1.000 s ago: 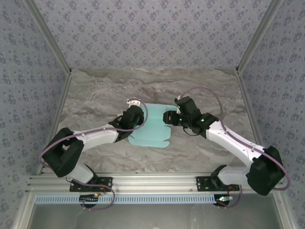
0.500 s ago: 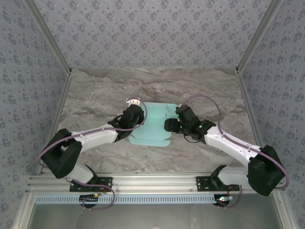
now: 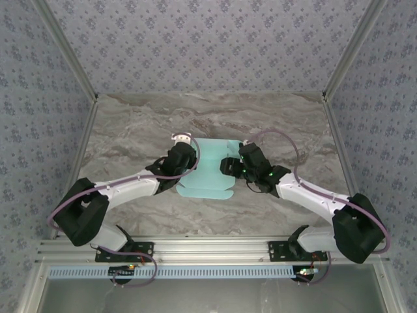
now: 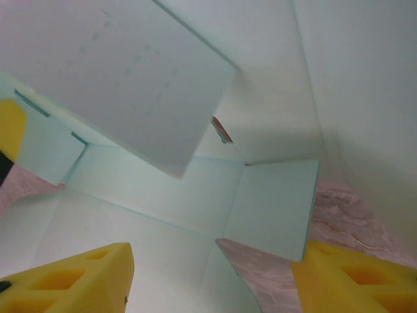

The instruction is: Fold the paper box

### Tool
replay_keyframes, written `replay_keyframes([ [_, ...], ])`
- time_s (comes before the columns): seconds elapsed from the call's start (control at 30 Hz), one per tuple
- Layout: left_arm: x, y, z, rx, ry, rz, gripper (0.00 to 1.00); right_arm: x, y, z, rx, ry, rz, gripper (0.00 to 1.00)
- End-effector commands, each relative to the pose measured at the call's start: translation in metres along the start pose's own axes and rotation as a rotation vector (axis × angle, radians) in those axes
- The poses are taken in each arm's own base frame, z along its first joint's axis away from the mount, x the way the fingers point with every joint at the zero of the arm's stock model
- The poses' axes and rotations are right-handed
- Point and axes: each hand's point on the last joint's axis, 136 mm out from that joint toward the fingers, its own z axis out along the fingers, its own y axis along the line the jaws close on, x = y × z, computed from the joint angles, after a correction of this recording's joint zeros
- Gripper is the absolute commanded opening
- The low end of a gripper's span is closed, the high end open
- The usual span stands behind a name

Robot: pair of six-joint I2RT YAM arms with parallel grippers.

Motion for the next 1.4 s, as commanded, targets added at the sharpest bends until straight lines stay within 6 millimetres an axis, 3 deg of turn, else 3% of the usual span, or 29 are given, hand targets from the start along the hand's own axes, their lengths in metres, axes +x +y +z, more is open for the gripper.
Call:
replay_keyframes([
  [0.0,-0.020,-0.008,-0.008,0.041,-0.047,-0.042,0.00,-0.005,0.007,0.004,-0.037,-0.030,0.000,0.66],
  [0.3,-0.019,-0.010,-0.010,0.058,-0.044,-0.042,0.00,-0.007,0.023,0.010,-0.083,-0.020,-0.077,0.63],
  [0.6,-0.018,-0.013,-0.009,0.073,-0.038,-0.044,0.00,0.005,0.040,0.017,-0.078,0.012,-0.222,0.57],
  [0.93,-0.016,-0.012,-0.009,0.069,-0.031,-0.039,0.00,-0.007,0.033,0.006,0.008,-0.016,-0.299,0.57],
  [1.37,-0.015,-0.012,-0.008,0.068,-0.030,-0.040,0.00,-0.016,0.038,-0.007,-0.011,-0.056,-0.303,0.55],
])
